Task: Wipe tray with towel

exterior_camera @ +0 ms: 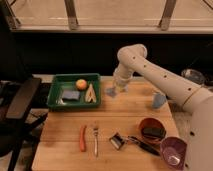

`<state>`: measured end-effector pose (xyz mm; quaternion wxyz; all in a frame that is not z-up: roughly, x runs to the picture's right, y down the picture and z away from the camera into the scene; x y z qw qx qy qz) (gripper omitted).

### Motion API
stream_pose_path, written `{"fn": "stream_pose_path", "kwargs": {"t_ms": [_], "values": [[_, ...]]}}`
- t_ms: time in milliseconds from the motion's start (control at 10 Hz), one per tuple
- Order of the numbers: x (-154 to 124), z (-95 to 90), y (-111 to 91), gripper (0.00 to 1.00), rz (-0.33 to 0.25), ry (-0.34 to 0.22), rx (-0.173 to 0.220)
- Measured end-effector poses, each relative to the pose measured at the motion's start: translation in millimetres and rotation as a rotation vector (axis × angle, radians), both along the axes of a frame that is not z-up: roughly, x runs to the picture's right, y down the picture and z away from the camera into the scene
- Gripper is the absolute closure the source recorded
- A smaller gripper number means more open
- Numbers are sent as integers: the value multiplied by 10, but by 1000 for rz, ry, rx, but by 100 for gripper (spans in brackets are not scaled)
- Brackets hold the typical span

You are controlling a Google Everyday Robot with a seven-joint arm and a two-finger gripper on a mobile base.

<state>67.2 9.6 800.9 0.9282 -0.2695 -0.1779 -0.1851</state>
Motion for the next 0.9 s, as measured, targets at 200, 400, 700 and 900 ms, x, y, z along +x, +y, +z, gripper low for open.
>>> {"fn": "stream_pose_path", "kwargs": {"t_ms": [200, 400, 700, 900], "values": [[29, 1, -5, 100, 4, 3, 2], [-21, 51, -42, 100, -18, -14, 29], [-775, 370, -193, 100, -97, -135, 72], [-1348, 535, -220, 100, -135, -226, 74]]}}
